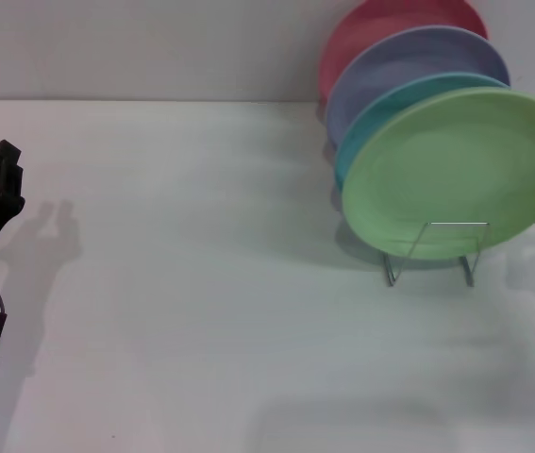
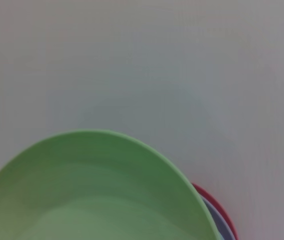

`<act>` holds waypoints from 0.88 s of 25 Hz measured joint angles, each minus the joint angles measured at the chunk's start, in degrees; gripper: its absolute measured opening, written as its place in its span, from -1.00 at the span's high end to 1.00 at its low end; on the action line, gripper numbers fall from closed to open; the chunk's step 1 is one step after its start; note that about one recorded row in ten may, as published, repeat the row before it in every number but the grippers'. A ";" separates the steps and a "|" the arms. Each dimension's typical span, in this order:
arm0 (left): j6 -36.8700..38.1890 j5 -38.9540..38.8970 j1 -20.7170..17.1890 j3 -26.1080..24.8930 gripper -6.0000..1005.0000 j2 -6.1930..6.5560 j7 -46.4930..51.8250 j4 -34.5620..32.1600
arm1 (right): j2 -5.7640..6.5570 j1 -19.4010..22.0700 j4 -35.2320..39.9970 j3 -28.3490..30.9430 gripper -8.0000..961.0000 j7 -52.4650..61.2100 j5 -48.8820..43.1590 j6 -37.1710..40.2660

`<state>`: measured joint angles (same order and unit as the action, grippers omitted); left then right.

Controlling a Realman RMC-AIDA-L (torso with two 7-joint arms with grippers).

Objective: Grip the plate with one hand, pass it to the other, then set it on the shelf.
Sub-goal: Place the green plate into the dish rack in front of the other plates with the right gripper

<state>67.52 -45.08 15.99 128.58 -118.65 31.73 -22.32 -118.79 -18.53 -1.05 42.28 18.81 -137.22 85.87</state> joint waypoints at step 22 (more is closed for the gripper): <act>0.12 1.06 -0.03 -0.13 0.48 0.09 1.32 0.01 | 0.08 0.09 0.79 -0.79 0.62 1.45 -0.43 -0.46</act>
<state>67.64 -44.02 15.96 128.45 -118.56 33.04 -22.31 -118.70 -18.44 -0.27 41.48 20.26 -137.65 85.41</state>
